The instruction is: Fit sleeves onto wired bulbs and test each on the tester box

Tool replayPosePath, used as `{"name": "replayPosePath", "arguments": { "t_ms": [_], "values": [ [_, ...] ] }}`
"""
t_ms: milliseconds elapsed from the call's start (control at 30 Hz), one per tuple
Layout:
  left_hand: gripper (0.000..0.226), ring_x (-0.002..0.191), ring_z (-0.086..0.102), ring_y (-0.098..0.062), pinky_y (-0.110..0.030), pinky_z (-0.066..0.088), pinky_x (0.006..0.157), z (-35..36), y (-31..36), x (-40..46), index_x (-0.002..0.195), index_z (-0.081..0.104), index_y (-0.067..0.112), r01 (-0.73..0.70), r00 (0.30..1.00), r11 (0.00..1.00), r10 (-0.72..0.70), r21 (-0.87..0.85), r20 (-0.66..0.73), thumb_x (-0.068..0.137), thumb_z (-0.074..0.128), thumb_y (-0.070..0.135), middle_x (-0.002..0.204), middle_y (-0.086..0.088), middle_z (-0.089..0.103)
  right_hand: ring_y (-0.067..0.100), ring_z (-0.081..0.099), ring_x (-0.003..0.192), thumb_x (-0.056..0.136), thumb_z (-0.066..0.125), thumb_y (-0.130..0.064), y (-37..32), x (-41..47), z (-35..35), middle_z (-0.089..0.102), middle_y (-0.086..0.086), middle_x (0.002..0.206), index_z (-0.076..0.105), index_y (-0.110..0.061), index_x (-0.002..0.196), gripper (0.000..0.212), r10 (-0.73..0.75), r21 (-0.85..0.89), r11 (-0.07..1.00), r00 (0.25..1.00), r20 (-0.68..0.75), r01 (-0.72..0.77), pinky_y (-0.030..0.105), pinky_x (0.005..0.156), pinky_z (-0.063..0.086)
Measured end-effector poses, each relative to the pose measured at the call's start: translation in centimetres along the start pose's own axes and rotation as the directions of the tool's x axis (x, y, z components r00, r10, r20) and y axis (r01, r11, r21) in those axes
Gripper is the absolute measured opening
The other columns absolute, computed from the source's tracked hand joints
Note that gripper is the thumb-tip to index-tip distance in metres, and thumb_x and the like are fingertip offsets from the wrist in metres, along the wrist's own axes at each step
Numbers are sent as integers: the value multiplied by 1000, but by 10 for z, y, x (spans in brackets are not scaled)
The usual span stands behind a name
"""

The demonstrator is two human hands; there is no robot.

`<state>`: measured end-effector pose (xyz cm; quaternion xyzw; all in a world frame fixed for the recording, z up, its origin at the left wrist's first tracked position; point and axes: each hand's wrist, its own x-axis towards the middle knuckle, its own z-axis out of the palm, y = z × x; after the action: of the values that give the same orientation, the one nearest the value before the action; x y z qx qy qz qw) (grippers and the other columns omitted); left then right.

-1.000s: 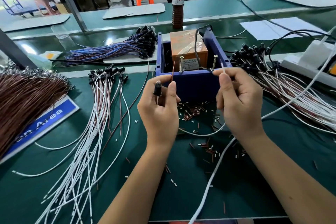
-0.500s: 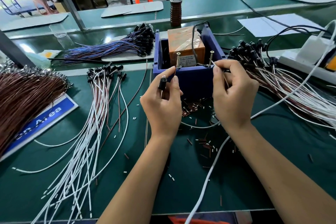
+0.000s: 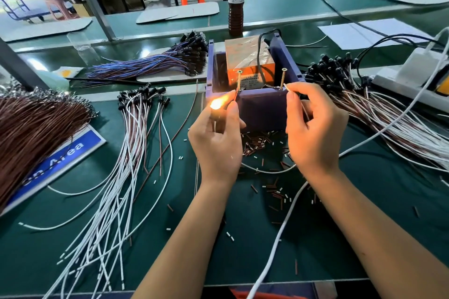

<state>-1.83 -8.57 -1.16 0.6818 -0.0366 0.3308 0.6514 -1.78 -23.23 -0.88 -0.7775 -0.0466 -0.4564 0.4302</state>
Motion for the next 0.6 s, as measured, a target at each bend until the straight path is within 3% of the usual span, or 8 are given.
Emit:
{"name": "replayPosePath", "arguments": {
  "t_ms": [100, 167, 300, 400, 500, 600],
  "values": [
    [12, 61, 62, -11, -28, 53, 70, -1, 0, 0, 95, 75, 3, 31, 999, 999, -31, -9, 13, 100, 66, 9, 62, 3, 67, 16, 64, 56, 107, 57, -15, 0, -1, 0, 69, -3, 79, 73, -5, 112, 20, -1, -10, 1000, 1000, 10, 1, 38, 51, 51],
    [17, 62, 62, -11, -25, 51, 71, -1, 0, -1, 85, 72, 3, 41, 999, 999, -41, -4, 11, 100, 66, 11, 62, 3, 67, 18, 64, 56, 107, 57, -15, 0, 0, -1, 69, -3, 79, 73, -5, 113, 20, -3, -11, 1000, 1000, 11, 3, 39, 51, 52],
    [13, 61, 61, -10, -22, 50, 71, -1, -1, 0, 90, 74, 12, 41, 999, 999, -40, -9, 35, 100, 66, 13, 62, 4, 66, 6, 65, 64, 107, 57, -16, 1, 1, 0, 69, -8, 88, 74, -5, 113, 21, 3, -1, 1000, 1000, 7, -3, 15, 61, 45],
    [20, 60, 61, -9, -13, 46, 71, -1, -2, 0, 87, 75, 1, 30, 999, 999, -31, 11, 31, 101, 65, 12, 62, 4, 66, -5, 61, 67, 107, 57, -15, 2, 1, 1, 67, -11, 87, 74, -5, 113, 20, 5, -1, 1000, 1000, 17, -5, 9, 65, 42],
    [22, 58, 58, -8, -17, 47, 66, -4, 1, -2, 94, 77, 6, 88, 996, 992, -85, -94, 33, 104, 59, 13, 62, 2, 64, 2, 63, 63, 108, 57, -15, 3, 2, -2, 64, -16, 79, 74, -6, 113, 20, 33, 56, 998, 998, 56, -36, 20, 59, 47],
    [28, 56, 52, -9, -22, 40, 63, -7, 9, -3, 94, 75, 17, 105, 994, 956, -100, -272, 34, 106, 49, 20, 65, -6, 62, 13, 62, 54, 108, 55, -17, 5, 10, -13, 65, -8, 68, 73, -10, 110, 19, 76, 108, 991, 994, 77, -84, 35, 50, 51]
  ]
}}
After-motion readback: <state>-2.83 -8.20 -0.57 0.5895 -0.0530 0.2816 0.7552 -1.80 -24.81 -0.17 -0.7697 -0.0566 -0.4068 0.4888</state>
